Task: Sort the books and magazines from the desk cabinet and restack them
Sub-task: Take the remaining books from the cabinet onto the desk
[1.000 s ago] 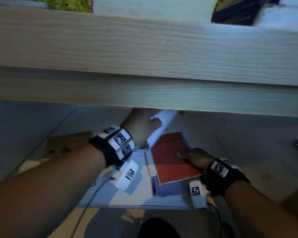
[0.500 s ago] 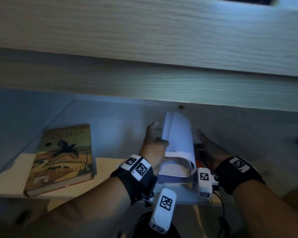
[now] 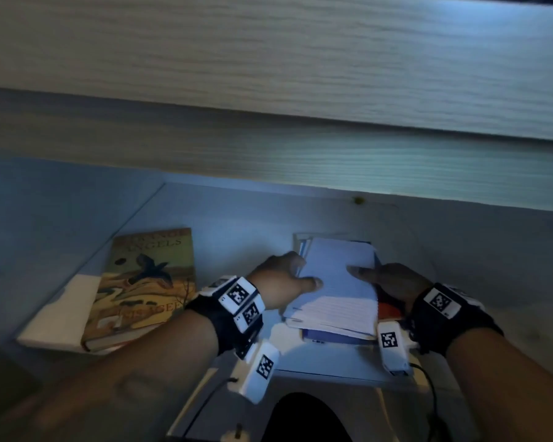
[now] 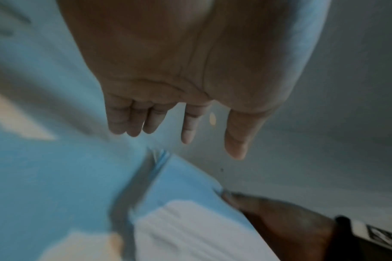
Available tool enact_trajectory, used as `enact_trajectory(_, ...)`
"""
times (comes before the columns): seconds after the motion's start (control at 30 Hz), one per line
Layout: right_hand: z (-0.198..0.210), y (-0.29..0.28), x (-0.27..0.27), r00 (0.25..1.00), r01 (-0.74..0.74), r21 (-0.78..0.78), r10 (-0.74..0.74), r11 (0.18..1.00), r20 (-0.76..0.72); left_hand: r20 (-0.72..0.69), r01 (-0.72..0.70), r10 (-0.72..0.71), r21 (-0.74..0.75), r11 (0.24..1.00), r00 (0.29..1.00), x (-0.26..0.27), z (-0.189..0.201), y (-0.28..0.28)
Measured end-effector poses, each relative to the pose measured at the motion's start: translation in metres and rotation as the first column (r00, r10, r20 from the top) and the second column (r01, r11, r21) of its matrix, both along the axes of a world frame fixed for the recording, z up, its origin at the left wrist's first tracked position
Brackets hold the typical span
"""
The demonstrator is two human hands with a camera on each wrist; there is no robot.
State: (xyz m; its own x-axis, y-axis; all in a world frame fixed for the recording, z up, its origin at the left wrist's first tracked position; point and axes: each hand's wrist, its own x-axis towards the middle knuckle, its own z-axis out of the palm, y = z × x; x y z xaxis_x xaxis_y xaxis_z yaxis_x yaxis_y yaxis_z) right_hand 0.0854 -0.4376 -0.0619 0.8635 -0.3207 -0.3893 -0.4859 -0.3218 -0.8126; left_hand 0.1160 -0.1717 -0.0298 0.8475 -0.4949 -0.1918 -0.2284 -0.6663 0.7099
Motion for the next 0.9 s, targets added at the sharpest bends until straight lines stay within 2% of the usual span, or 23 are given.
enact_trajectory(0.13,-0.003,0.007,0.012,0.998,-0.064,-0.124,0.061,0.990,-0.025,0.198,-0.215,0.199,0.063,0.975,0.960,0.036,0.023,0.075)
enact_trajectory(0.17,-0.003,0.010,0.015,0.997,-0.079,-0.139,0.077,0.987,-0.022,0.217,-0.256,0.222,0.143,0.956,0.951,0.045,0.027,0.098)
enact_trajectory(0.2,-0.005,0.013,0.019,0.996,-0.091,-0.152,0.090,0.984,-0.015,0.234,-0.286,0.230,0.243,0.927,0.945,0.054,0.029,0.121)
enact_trajectory(0.27,-0.007,0.024,0.025,0.993,-0.117,-0.161,0.117,0.980,-0.010,0.279,-0.411,0.317,0.415,0.812,0.907,0.065,0.030,0.171)
enact_trajectory(0.33,-0.007,0.037,0.031,0.990,-0.139,-0.169,0.140,0.976,-0.003,0.300,-0.520,0.425,0.487,0.702,0.854,0.061,0.027,0.211)
enact_trajectory(0.4,-0.010,0.051,0.039,0.984,-0.172,-0.186,0.176,0.967,0.005,0.244,-0.506,0.448,0.526,0.683,0.860,0.048,0.020,0.226)
enact_trajectory(0.47,-0.010,0.065,0.045,0.980,-0.195,-0.202,0.200,0.960,0.005,0.195,-0.503,0.472,0.483,0.717,0.860,0.042,0.015,0.225)
enact_trajectory(0.53,-0.013,0.077,0.052,0.978,-0.197,-0.248,0.207,0.948,0.013,0.137,-0.553,0.549,0.399,0.731,0.825,0.041,0.015,0.221)
enact_trajectory(0.63,-0.015,0.090,0.059,0.979,-0.195,-0.282,0.203,0.940,0.000,0.051,-0.616,0.640,0.342,0.710,0.767,0.054,0.005,0.228)
enact_trajectory(0.67,-0.014,0.093,0.059,0.979,-0.197,-0.285,0.202,0.938,-0.013,-0.007,-0.612,0.647,0.318,0.724,0.762,0.058,-0.001,0.230)
enact_trajectory(0.77,-0.013,0.096,0.059,0.977,-0.209,-0.275,0.212,0.938,-0.020,-0.201,-0.601,0.616,0.139,0.787,0.761,0.057,-0.002,0.220)
enact_trajectory(0.8,-0.013,0.095,0.059,0.976,-0.213,-0.280,0.215,0.936,-0.021,-0.226,-0.594,0.594,0.073,0.801,0.772,0.057,0.004,0.211)
enact_trajectory(0.9,-0.017,0.094,0.060,0.973,-0.225,-0.286,0.233,0.931,-0.009,-0.152,-0.504,0.497,-0.009,0.864,0.854,0.059,0.031,0.193)
